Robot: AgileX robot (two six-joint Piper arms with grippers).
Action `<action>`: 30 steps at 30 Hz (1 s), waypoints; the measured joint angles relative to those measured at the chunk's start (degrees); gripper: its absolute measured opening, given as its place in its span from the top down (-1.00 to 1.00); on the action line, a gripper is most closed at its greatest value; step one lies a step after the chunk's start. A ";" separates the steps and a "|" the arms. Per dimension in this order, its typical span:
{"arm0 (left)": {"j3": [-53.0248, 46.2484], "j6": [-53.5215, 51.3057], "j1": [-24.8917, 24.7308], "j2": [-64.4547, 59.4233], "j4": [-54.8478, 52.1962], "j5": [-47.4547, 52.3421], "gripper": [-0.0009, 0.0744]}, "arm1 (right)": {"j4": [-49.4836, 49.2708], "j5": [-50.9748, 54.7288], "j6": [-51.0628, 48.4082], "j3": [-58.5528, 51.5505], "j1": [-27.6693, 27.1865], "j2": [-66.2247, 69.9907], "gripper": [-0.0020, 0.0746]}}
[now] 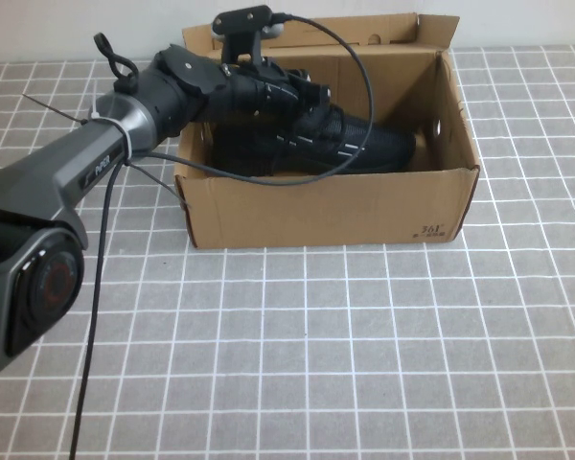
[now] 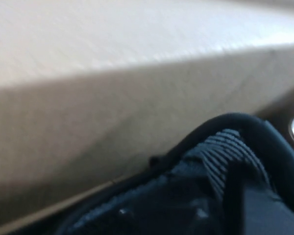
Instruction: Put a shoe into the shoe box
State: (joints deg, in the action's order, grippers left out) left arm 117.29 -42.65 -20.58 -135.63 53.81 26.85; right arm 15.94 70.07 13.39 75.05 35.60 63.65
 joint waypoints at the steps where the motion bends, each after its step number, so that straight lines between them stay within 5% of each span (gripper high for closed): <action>1: 0.00 -0.27 0.00 0.00 0.00 0.83 0.79 | 0.00 0.00 -0.11 0.00 0.00 0.00 0.99; 7: 0.00 -2.53 0.00 0.20 0.04 4.80 0.13 | -0.22 0.00 -0.22 0.00 0.00 0.00 0.99; 13: 0.00 -2.71 0.00 2.18 -4.56 6.10 -0.10 | -0.22 0.00 -0.22 0.00 0.00 0.00 0.99; 25: 0.00 -2.71 0.00 14.42 -11.09 9.21 -0.09 | -0.22 0.00 -0.22 0.00 0.00 0.00 0.99; 27: 0.00 -2.13 0.00 16.75 -11.09 11.94 0.03 | -0.22 0.00 -0.22 0.00 0.00 0.00 0.99; 30: 0.00 -1.48 0.00 20.02 -11.28 17.43 0.47 | -0.78 0.00 -0.36 0.00 0.00 0.00 0.99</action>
State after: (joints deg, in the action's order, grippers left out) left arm 117.29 -44.13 -20.58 -115.61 42.52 44.28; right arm 15.16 70.07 13.03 75.05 35.60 63.65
